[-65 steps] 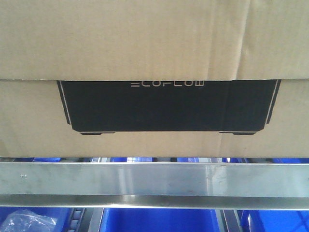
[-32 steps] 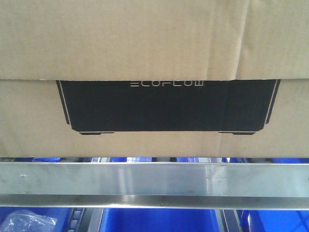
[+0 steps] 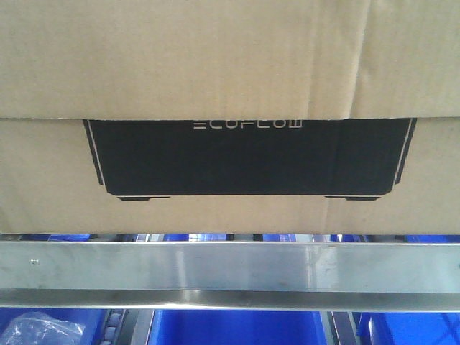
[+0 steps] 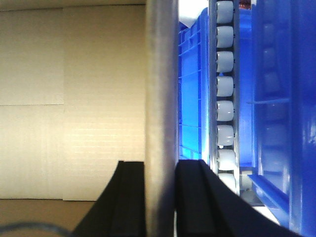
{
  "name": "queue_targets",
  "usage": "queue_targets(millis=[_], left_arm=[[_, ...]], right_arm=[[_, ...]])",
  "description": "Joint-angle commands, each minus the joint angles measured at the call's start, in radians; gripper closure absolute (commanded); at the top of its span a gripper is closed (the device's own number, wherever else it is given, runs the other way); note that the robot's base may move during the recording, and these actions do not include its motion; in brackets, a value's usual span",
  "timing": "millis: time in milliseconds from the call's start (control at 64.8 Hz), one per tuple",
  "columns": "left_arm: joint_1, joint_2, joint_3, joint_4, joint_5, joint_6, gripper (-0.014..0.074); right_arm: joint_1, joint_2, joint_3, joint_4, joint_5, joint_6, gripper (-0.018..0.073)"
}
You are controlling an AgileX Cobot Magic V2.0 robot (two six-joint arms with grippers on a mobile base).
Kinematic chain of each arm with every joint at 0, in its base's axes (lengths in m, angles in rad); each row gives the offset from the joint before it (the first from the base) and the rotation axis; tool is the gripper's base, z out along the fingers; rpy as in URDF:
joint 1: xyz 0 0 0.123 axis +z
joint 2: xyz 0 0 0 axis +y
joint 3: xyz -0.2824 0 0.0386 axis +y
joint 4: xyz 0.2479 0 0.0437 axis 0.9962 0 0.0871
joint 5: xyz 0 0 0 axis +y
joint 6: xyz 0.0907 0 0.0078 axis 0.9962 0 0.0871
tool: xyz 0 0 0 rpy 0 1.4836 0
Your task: Grab box from left shelf to table start
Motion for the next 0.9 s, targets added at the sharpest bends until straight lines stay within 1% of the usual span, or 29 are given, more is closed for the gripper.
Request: queue_targets(millis=[0,556,695,788,880], left_arm=[[-0.001,-0.031,-0.032,-0.006,-0.047,-0.008,0.0699],[-0.001,-0.031,-0.032,-0.006,-0.049,-0.008,0.0699],[-0.001,-0.031,-0.032,-0.041,-0.050,-0.008,0.0699],[-0.001,-0.031,-0.032,-0.036,-0.062,-0.008,0.0699],[-0.001,-0.043,-0.032,-0.019,-0.040,-0.008,0.0699]], right_arm=[[0.009,-0.027,-0.037,0.051,-0.067,0.001,0.0503],[0.009,-0.027,-0.037,0.051,-0.089,0.001,0.0503],[0.009,-0.027,-0.037,0.051,-0.087,0.001,0.0503],[0.009,-0.027,-0.037,0.051,-0.090,0.001,0.0503],[0.009,-0.031,-0.037,0.050,-0.095,0.001,0.0503]])
